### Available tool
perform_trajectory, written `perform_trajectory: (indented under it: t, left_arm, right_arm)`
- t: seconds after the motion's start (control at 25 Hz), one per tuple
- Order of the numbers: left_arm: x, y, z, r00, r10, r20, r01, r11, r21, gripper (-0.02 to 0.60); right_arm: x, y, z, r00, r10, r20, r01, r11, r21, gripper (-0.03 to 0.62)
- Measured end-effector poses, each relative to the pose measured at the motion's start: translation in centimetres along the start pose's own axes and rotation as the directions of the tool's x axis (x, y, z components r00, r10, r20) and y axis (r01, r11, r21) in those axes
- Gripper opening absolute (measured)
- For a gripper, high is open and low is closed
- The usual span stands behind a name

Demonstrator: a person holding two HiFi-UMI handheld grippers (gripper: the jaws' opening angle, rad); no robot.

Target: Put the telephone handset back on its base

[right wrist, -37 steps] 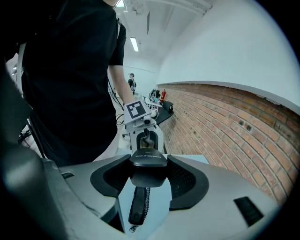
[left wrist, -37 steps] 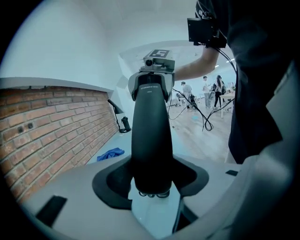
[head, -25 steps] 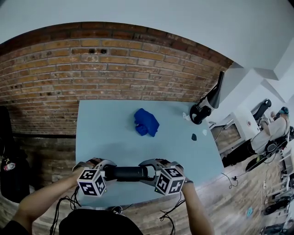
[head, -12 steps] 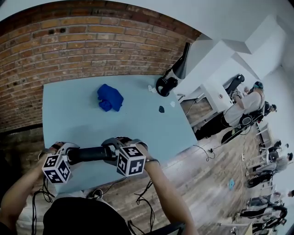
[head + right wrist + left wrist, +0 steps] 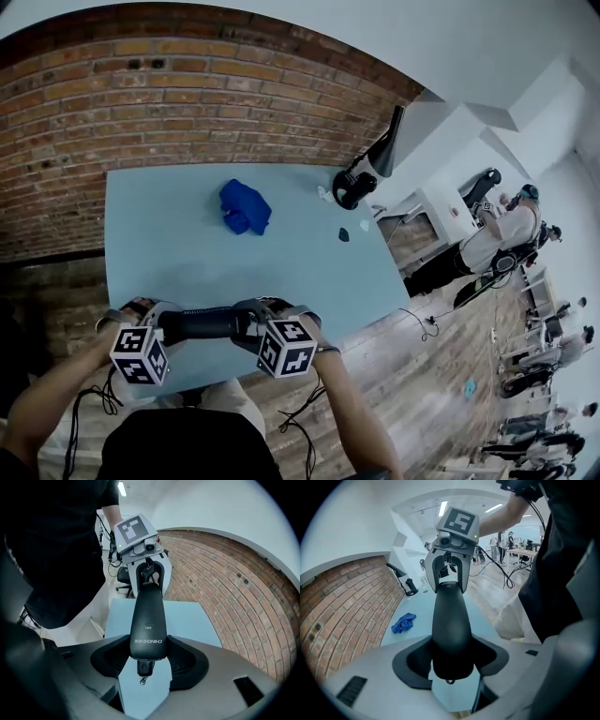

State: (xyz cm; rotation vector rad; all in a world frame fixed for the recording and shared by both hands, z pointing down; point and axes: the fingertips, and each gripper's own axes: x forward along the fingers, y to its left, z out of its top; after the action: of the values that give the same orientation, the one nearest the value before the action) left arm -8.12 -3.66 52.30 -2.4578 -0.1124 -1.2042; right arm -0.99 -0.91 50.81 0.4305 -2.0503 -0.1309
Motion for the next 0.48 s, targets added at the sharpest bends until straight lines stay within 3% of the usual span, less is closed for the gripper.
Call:
perform_trajectory:
  t: [0.28, 0.48]
  left_arm:
    - [0.5, 1.1, -1.9, 0.998, 0.016, -0.056, -0.018, 0.999, -0.039, 0.261]
    - [2.0, 1.7, -0.7, 0.994, 0.043, -0.096, -0.053, 0.994, -0.096, 0.262]
  right_arm:
    - [1.9, -1.5, 0.2, 0.998, 0.021, 0.066, -0.018, 0.999, -0.038, 0.25]
    - [1.4, -2.7, -1.7, 0.994, 0.062, 0.095, -0.053, 0.994, -0.094, 0.25]
